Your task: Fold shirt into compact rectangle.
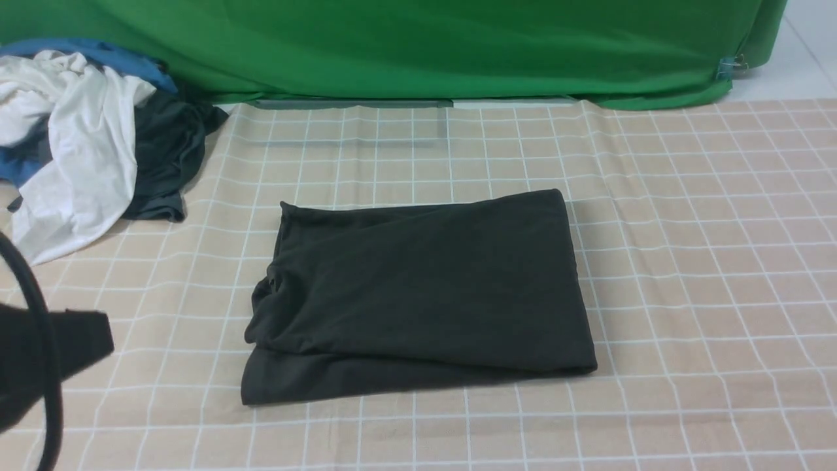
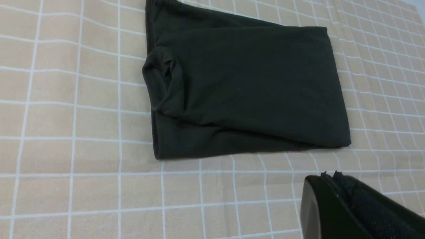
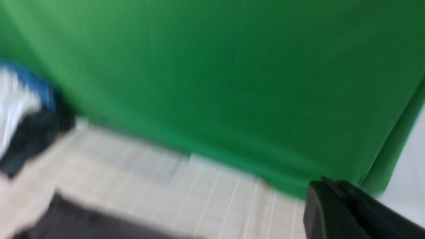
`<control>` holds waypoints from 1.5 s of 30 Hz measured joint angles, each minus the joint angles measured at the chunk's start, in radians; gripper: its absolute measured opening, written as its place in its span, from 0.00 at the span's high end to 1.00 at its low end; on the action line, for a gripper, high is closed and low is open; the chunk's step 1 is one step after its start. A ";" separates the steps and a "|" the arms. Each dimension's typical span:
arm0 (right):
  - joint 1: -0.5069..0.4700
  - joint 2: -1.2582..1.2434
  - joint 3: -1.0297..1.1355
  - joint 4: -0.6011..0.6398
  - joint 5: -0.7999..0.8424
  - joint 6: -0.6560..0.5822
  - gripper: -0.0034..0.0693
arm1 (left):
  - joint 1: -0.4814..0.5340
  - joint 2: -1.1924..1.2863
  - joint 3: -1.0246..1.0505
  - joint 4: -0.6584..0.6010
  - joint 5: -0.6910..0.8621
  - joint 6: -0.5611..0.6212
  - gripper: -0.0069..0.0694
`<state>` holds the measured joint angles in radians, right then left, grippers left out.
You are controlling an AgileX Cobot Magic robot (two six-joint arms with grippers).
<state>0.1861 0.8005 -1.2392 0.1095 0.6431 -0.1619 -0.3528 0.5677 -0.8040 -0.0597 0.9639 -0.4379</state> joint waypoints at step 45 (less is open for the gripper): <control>0.000 -0.743 0.808 0.000 -0.540 -0.001 0.74 | 0.000 -0.015 0.191 0.047 -0.295 0.087 0.89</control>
<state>0.1861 0.0572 -0.4316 0.1095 0.1027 -0.1626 -0.3528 0.5524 -0.6126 -0.0131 0.6692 -0.3504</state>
